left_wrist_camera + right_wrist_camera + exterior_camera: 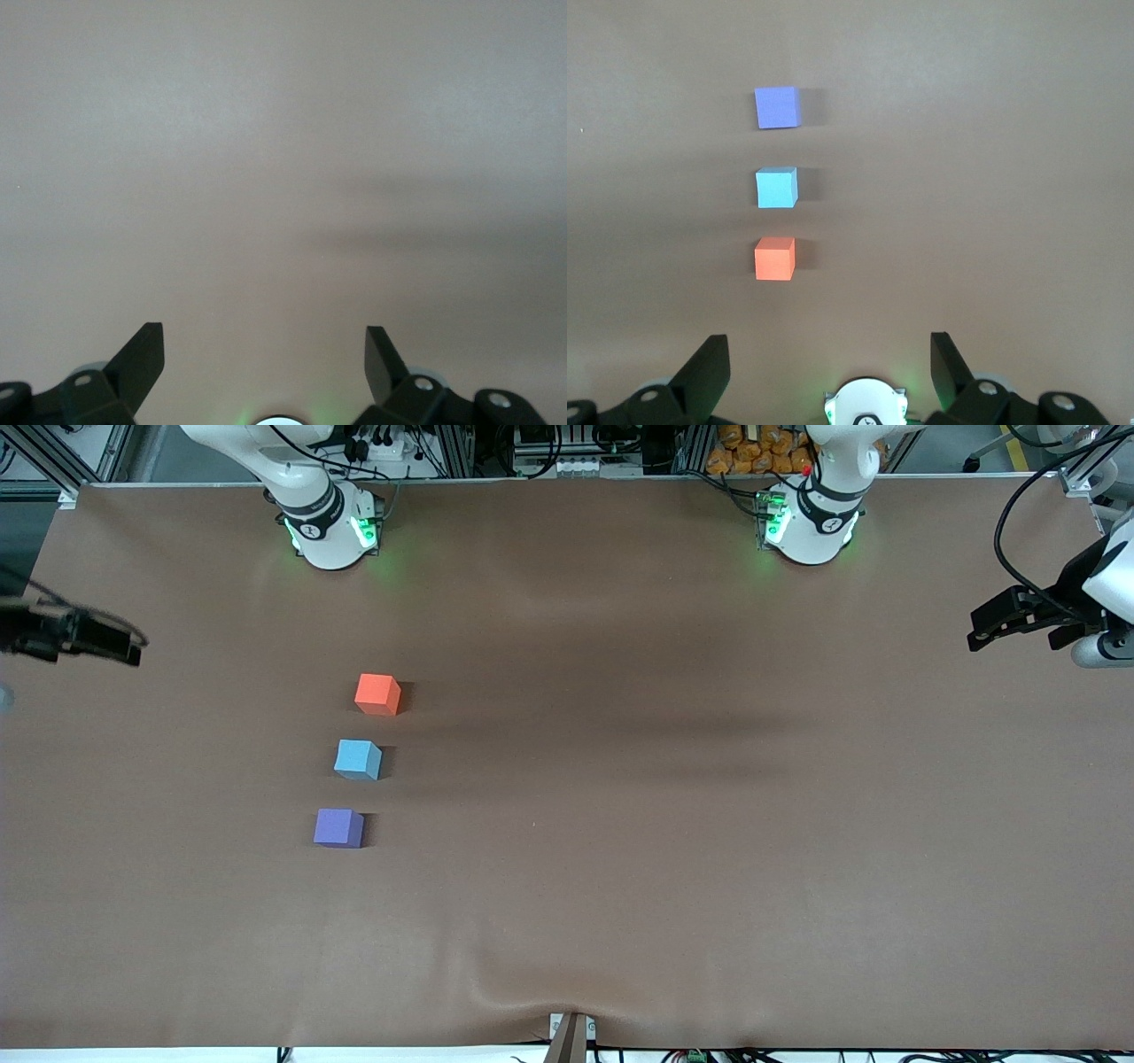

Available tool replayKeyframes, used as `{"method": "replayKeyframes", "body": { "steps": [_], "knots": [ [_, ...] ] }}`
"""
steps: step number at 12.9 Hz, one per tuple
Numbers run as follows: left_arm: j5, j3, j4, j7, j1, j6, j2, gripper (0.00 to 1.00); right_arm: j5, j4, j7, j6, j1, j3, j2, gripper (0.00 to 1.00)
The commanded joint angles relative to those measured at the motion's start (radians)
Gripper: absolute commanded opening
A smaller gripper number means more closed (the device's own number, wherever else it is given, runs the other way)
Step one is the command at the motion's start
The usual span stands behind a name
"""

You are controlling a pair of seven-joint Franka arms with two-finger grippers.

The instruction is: Place blue block between orange and purple blocks

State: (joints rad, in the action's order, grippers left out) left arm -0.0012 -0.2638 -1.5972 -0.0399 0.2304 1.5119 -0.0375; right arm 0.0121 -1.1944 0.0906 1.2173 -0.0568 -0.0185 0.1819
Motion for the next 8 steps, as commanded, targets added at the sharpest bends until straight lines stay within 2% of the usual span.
{"method": "replayKeyframes", "body": {
  "steps": [1,2,5,8],
  "knots": [
    [-0.002,-0.008,0.017,-0.001,0.007,-0.016,0.002,1.0,0.025,-0.398,0.003,0.233,0.035,-0.001,-0.252,1.0],
    [-0.002,-0.008,0.017,-0.001,0.006,-0.016,0.004,1.0,0.02,-0.424,-0.043,0.251,0.054,-0.001,-0.272,1.0],
    [-0.005,-0.008,0.019,-0.003,0.006,-0.016,0.002,1.0,0.017,-0.412,-0.143,0.254,0.067,-0.003,-0.268,1.0],
    [-0.008,-0.009,0.026,-0.003,0.003,-0.016,-0.004,1.0,0.031,-0.288,-0.143,0.239,0.066,-0.001,-0.214,1.0]
  ]
}}
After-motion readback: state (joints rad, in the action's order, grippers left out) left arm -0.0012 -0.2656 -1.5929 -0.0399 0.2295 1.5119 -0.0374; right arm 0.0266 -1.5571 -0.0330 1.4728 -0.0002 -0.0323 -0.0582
